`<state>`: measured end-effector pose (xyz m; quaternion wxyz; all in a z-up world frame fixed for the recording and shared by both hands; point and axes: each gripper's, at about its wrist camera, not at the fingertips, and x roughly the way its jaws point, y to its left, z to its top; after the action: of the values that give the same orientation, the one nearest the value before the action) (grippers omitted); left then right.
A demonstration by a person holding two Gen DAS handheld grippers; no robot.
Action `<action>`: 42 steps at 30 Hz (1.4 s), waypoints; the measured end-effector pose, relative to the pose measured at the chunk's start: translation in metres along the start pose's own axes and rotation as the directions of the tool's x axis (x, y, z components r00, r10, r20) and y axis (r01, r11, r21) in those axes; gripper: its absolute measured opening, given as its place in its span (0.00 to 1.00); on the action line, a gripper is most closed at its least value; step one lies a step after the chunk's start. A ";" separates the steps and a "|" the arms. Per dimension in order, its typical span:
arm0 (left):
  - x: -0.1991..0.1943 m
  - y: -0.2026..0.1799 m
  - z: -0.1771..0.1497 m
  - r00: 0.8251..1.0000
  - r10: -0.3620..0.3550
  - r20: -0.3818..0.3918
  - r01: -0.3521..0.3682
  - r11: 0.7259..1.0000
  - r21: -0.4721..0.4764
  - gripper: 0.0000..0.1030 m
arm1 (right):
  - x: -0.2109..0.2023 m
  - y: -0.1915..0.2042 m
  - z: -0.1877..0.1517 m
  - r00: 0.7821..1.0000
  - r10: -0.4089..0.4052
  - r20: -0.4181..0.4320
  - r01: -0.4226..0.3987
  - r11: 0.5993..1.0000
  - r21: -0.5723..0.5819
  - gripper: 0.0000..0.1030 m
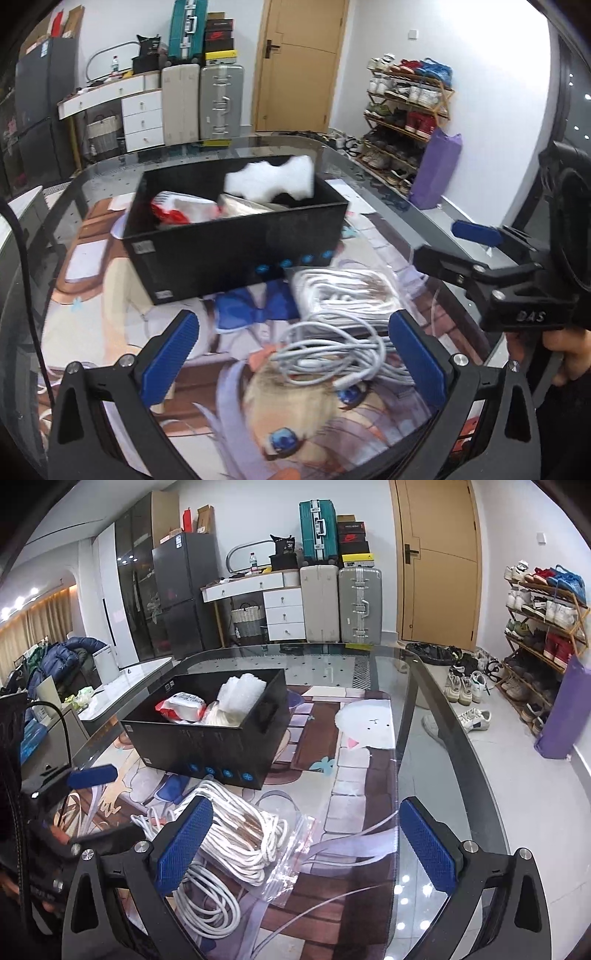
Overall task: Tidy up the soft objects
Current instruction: 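Move both open grippers toward the cable bundles lying beside the box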
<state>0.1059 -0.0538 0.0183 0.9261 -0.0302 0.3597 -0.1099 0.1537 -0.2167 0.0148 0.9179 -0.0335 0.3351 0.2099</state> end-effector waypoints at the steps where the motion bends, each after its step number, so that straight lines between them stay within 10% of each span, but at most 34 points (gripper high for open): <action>1: 0.002 -0.003 0.000 1.000 -0.002 -0.009 0.002 1.000 0.006 1.00 | 0.000 -0.001 0.000 1.000 -0.001 -0.002 0.001 1.000 0.005 0.99; 12: 0.013 -0.022 -0.010 0.998 0.018 -0.059 -0.012 0.994 0.111 1.00 | 0.004 -0.006 -0.001 1.000 -0.004 -0.008 0.004 1.000 0.020 0.99; 42: 0.007 0.054 -0.023 0.995 0.035 -0.098 -0.034 0.999 0.019 1.00 | 0.044 0.024 -0.019 0.989 0.066 -0.130 -0.070 0.997 -0.029 0.99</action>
<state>0.1053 -0.0024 -0.0105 0.9092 -0.0105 0.4045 -0.0983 0.1631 -0.1830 -0.0257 0.8860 -0.0508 0.3910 0.2439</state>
